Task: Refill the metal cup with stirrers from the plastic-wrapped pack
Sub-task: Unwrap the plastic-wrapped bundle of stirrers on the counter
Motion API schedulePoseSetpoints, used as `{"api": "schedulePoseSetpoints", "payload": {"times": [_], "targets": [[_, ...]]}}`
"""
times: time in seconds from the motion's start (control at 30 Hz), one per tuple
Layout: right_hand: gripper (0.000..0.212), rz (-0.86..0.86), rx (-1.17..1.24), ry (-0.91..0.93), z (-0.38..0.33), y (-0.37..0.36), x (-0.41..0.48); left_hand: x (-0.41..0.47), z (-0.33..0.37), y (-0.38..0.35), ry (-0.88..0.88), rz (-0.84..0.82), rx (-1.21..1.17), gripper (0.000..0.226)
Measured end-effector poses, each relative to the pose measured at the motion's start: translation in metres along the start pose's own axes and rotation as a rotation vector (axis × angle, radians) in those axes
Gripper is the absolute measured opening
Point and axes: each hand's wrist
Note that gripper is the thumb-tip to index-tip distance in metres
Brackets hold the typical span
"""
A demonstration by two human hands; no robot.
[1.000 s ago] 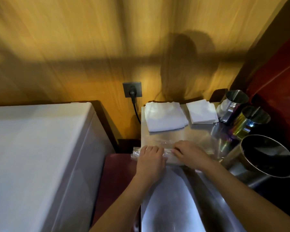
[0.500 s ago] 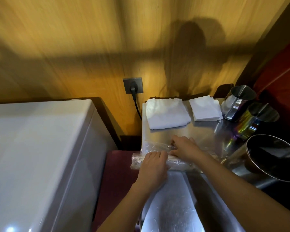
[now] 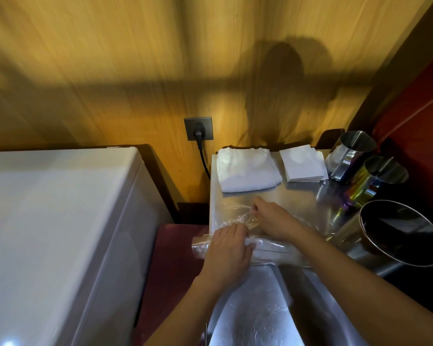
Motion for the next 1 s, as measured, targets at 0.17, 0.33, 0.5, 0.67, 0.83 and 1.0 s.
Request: {"api": "schedulePoseSetpoints", "payload": {"times": [0.17,0.33,0.5,0.67,0.83,1.0], "targets": [[0.02,-0.032,0.119,0.011,-0.007,0.009,-0.006,-0.004,0.004,0.001,0.013,0.079,0.067,0.045],[0.024,-0.162,0.085,0.076,-0.009,0.032,-0.015,-0.012,-0.003,0.004,0.078,-0.008,0.0,0.043],[0.016,-0.034,-0.042,0.067,-0.015,0.036,-0.014,-0.03,-0.005,-0.001,-0.112,0.101,0.161,0.013],[0.017,-0.058,-0.075,0.131,-0.025,0.048,-0.019,-0.034,-0.004,-0.005,-0.125,0.172,0.181,0.017],[0.019,-0.07,-0.072,0.1,-0.038,0.052,-0.026,-0.027,0.003,0.002,-0.028,0.176,0.242,0.013],[0.007,-0.068,0.008,0.099,-0.041,0.059,-0.034,-0.031,-0.003,-0.003,0.051,0.214,0.169,0.028]]}}
Point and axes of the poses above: each hand's wrist, its own x-axis towards the middle knuckle, its own y-axis out of the back of the hand, z = x × y, and after that the axes turned 8 degrees about y, right-handed
